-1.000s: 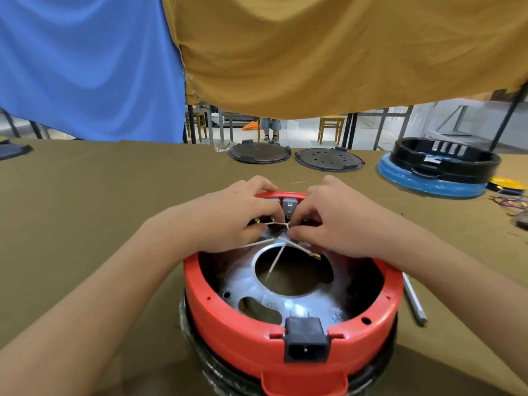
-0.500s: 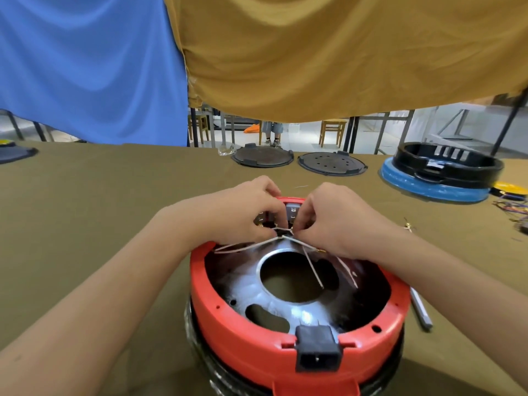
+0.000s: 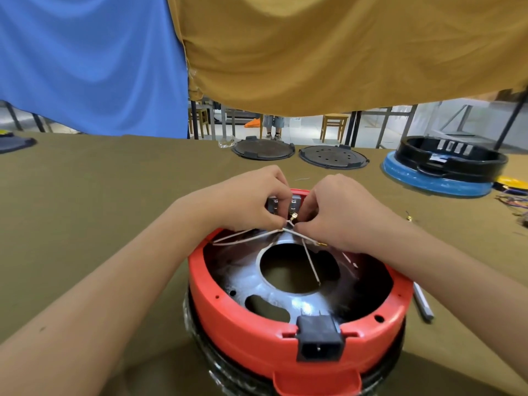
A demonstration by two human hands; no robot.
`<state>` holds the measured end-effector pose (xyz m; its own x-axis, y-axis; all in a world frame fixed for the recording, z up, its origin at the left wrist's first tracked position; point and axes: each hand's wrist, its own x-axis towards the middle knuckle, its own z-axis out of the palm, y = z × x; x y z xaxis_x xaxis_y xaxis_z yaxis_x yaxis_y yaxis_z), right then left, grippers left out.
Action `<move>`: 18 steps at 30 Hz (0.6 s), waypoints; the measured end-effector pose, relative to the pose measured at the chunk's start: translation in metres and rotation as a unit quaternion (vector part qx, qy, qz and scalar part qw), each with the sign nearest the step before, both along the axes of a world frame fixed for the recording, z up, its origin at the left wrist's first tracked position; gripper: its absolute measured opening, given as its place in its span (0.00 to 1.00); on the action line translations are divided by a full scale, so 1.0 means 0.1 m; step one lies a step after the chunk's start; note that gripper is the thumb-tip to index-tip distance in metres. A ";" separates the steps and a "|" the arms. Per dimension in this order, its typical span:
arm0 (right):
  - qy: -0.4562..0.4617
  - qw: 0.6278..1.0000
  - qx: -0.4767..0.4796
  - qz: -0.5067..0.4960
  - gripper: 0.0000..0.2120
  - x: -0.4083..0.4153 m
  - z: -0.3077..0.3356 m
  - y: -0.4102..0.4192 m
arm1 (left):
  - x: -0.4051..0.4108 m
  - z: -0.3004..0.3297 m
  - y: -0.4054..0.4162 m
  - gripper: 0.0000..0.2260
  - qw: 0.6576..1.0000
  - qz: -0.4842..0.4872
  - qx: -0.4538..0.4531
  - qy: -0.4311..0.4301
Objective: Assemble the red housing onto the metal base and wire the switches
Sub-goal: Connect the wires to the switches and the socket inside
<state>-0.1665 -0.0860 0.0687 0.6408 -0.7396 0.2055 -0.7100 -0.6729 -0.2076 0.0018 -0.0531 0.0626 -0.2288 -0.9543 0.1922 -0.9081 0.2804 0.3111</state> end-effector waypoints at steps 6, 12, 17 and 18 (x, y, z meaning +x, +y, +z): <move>-0.010 1.000 -0.005 -0.014 0.07 0.00 0.01 0.01 | 0.03 -0.02 -0.02 0.12 1.000 0.005 -0.005 0.002; -0.003 1.000 -0.018 -0.005 0.08 0.00 0.00 0.00 | 0.03 -0.02 -0.02 0.11 1.000 0.006 -0.006 0.002; -0.005 1.000 0.007 0.015 0.06 -0.01 0.02 0.01 | 0.03 -0.02 -0.02 0.13 1.000 -0.002 -0.010 0.006; -0.005 1.000 0.008 0.017 0.06 -0.01 0.01 0.00 | 0.03 -0.02 -0.03 0.13 1.000 -0.002 -0.010 0.007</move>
